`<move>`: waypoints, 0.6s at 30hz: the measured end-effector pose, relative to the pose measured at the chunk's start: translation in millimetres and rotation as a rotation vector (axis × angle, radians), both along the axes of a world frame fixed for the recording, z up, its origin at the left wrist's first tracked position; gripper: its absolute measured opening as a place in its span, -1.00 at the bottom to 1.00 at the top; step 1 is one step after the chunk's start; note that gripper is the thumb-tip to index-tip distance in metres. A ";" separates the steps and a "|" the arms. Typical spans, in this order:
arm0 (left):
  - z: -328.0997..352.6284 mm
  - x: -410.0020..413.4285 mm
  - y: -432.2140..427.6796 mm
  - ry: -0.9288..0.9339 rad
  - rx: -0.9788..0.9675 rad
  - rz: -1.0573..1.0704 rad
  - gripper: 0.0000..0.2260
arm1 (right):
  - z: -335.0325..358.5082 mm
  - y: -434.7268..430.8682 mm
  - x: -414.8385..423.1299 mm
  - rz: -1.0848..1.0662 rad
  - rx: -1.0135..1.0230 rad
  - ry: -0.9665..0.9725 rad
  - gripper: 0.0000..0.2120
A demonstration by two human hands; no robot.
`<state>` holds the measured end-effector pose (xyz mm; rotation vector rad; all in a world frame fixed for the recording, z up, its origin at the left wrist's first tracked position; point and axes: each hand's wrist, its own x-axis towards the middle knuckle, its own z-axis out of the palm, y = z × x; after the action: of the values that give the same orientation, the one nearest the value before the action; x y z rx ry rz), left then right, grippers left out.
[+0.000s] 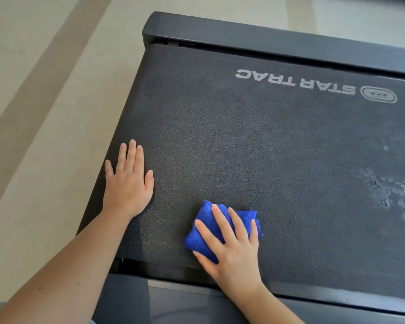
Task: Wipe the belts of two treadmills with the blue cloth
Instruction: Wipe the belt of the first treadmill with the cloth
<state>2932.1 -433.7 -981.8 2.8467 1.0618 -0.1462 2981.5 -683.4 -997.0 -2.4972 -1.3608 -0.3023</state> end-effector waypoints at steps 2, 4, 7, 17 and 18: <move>0.1 -0.3 -0.2 -0.010 -0.005 0.001 -0.47 | -0.4 11.8 -0.1 -0.002 -0.013 -0.004 -0.54; -0.4 -0.6 -0.7 -0.012 -0.002 0.003 -0.46 | 0.2 29.5 1.2 0.027 -0.023 0.012 -0.55; -0.9 -0.4 -1.6 -0.015 -0.006 0.006 -0.46 | 1.7 62.3 12.1 0.102 -0.016 0.033 -0.57; -3.1 -0.5 1.1 -0.011 0.016 -0.005 -0.43 | 1.1 144.7 102.7 0.066 -0.001 0.062 -0.52; -3.2 -0.5 0.8 -0.005 0.026 -0.005 -0.44 | 2.6 153.6 114.1 0.043 -0.014 0.074 -0.52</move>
<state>2931.7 -432.9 -985.0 2.8714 1.0639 -0.1269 3095.6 -529.8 -994.4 -2.4605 -1.3896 -0.1901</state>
